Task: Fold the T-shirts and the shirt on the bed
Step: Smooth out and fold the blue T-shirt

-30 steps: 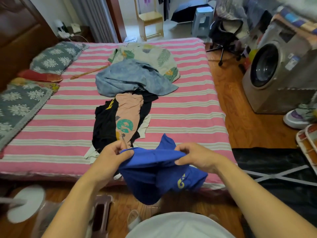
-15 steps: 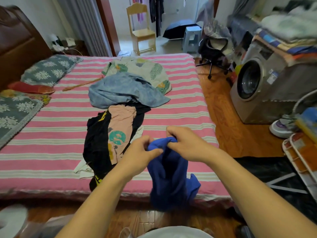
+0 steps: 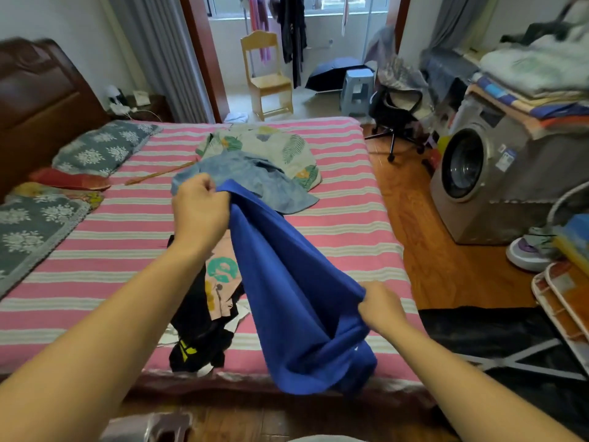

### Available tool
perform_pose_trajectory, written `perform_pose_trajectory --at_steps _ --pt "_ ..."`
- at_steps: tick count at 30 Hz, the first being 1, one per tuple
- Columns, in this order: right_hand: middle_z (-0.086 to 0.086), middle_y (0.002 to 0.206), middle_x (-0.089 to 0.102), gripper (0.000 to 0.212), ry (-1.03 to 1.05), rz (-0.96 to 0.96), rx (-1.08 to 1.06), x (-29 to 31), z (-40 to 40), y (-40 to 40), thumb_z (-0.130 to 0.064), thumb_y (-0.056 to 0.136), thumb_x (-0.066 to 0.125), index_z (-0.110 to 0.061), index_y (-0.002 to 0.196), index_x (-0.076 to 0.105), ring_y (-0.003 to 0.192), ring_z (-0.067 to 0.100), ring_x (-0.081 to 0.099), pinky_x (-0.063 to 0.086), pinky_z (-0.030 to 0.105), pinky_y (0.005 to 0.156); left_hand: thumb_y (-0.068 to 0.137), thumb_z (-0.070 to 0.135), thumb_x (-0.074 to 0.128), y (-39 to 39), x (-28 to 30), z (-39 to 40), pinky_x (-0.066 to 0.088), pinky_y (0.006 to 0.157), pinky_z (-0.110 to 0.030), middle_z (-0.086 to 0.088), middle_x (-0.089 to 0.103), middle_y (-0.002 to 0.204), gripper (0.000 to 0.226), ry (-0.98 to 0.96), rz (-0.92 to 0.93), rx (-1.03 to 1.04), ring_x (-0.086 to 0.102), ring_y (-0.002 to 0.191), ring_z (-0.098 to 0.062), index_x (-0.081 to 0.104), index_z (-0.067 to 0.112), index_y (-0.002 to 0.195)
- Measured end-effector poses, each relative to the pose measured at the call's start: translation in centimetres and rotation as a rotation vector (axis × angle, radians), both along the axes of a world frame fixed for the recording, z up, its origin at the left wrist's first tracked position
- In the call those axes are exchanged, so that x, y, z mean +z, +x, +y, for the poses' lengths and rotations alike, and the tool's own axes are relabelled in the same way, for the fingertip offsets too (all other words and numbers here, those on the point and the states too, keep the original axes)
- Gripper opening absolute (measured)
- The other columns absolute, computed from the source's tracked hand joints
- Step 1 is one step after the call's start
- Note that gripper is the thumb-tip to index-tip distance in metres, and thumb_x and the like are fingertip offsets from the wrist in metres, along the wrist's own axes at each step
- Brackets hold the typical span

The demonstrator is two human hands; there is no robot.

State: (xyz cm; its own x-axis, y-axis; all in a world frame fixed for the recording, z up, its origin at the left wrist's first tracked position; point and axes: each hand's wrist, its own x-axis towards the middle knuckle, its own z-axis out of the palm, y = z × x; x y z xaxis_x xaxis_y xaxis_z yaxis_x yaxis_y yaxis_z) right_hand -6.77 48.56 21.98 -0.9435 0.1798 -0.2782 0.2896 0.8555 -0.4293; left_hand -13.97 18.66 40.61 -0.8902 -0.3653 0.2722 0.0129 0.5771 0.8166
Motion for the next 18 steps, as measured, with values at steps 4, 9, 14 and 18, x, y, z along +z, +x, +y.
perform_pose_trajectory --at_steps 4,9,14,18 --pt "0.012 0.089 0.063 0.027 0.098 0.134 -0.224 2.1 4.3 -3.4 -0.004 0.078 0.054 -0.018 0.087 0.075 0.089 0.041 0.063 0.045 0.033 0.069 0.063 0.022 0.047 -8.9 -1.8 -12.0 0.056 0.068 -0.062 -0.006 0.037 0.066 0.009 0.346 0.048 0.317 0.035 0.068 -0.022 0.043 0.024 0.056" --pt "0.021 0.116 0.055 0.028 -0.070 0.504 -0.563 10.1 7.2 -9.2 -0.001 0.084 0.057 -0.011 0.102 0.075 0.097 0.043 0.058 0.049 0.042 0.090 0.090 0.004 0.043 -7.5 0.6 -16.3 0.061 0.064 -0.052 -0.007 0.063 0.104 0.023 0.726 0.116 0.518 0.066 0.079 -0.025 0.055 0.022 0.098" --pt "0.017 0.096 0.066 0.033 -1.065 0.317 -0.927 8.4 4.4 -8.6 0.000 0.095 0.034 -0.012 0.114 0.059 0.071 0.031 0.065 0.060 0.039 0.054 0.095 -0.003 0.046 -0.6 -11.1 -17.1 0.059 0.057 -0.046 -0.027 0.063 0.119 0.028 0.798 -0.121 0.648 0.069 0.074 -0.037 0.056 -0.002 0.121" --pt "0.013 0.075 0.060 0.031 -0.913 0.097 -0.879 -0.2 3.3 -3.3 0.007 0.096 0.042 -0.007 0.116 0.061 0.040 0.012 0.057 0.054 0.028 0.039 0.097 -0.012 0.041 7.8 -22.6 -14.2 0.050 0.032 -0.030 -0.030 0.060 0.099 0.021 0.772 -0.459 0.635 0.061 0.040 -0.025 0.053 -0.007 0.113"
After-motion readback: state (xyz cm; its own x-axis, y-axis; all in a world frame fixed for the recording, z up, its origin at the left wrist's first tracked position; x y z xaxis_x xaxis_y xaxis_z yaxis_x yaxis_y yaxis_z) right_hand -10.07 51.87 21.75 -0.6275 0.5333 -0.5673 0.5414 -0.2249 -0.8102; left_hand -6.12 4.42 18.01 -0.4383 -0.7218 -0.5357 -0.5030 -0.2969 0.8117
